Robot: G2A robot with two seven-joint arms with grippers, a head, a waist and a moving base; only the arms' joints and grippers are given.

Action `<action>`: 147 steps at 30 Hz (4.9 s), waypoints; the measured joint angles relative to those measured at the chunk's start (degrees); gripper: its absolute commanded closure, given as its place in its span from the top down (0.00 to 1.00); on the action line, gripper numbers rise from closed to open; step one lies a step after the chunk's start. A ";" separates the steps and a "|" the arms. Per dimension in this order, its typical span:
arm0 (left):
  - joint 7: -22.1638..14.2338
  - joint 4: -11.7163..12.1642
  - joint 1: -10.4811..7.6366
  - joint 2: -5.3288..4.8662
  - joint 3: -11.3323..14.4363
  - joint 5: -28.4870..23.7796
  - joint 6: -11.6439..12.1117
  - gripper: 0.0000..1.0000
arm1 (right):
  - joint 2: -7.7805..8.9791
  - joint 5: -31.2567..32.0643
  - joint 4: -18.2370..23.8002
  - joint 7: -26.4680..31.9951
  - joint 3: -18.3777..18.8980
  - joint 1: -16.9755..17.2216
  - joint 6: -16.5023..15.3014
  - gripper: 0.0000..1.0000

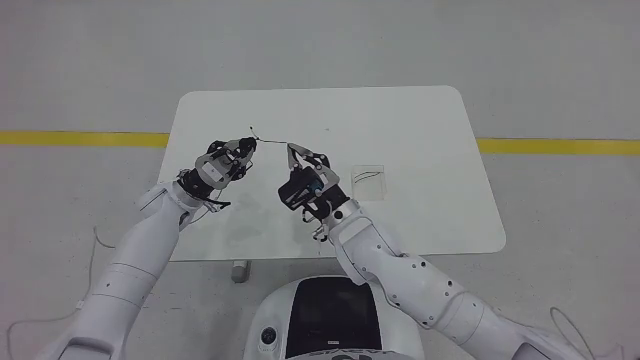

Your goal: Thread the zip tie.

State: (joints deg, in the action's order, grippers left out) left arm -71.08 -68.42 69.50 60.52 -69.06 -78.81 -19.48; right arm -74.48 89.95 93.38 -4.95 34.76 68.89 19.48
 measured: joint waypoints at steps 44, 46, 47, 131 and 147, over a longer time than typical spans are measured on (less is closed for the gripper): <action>0.00 0.00 0.00 0.00 0.00 0.00 0.00 0.00 | 2.03 0.00 1.53 0.93 1.98 1.64 0.00 0.00; 0.00 0.00 0.00 0.00 0.00 0.00 0.00 0.00 | 2.08 0.00 1.57 0.91 2.12 1.76 0.00 0.00; 0.00 0.00 0.00 0.00 0.00 0.00 0.00 0.00 | 2.11 0.00 1.58 0.90 2.19 1.81 0.00 0.00; -2.60 -6.94 2.83 -2.46 -6.09 22.39 23.44 0.00 | 5.01 -17.09 6.10 5.83 20.97 12.14 -15.72 1.00; -6.74 -3.70 1.50 -1.54 -6.41 9.00 18.22 0.00 | 4.48 -21.96 6.13 4.71 24.30 13.75 -17.31 1.00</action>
State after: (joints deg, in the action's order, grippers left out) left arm -77.82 -72.12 71.01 58.98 -75.47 -69.82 -1.26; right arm -69.99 67.99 99.50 -0.24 59.06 82.63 2.17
